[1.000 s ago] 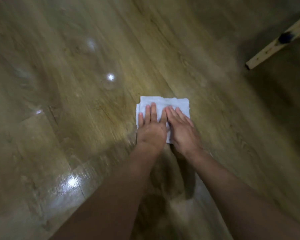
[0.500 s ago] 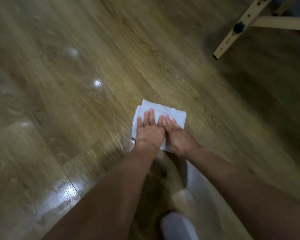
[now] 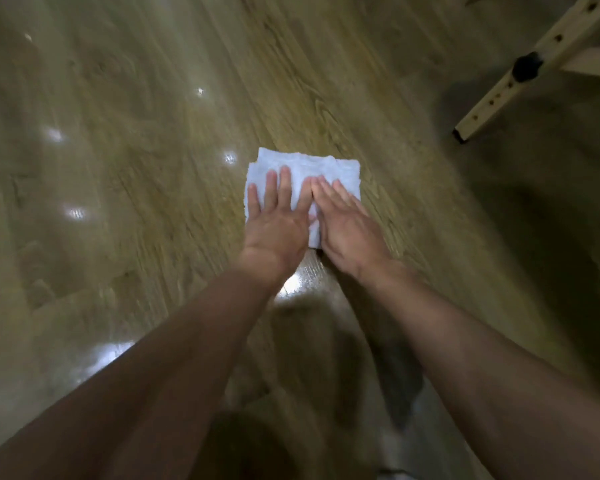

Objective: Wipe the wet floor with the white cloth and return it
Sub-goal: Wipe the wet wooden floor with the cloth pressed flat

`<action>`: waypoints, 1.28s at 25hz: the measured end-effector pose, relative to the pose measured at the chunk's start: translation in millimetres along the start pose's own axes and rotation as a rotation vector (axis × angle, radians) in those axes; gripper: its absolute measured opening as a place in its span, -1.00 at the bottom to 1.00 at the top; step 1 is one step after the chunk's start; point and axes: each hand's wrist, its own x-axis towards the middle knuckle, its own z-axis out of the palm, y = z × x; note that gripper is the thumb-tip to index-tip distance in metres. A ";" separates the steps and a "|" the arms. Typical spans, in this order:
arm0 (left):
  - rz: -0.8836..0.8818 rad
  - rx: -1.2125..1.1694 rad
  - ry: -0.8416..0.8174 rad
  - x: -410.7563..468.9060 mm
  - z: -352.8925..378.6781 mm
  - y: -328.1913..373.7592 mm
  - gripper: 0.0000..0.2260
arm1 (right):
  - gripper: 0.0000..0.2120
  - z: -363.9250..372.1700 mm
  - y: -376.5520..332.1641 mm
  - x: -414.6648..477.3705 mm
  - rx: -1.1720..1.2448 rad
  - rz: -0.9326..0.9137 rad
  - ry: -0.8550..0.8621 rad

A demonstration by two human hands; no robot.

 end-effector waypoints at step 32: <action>0.280 0.156 0.144 -95.2 50.5 128.5 -0.49 | -0.49 24.7 94.1 -162.3 -0.026 0.035 0.139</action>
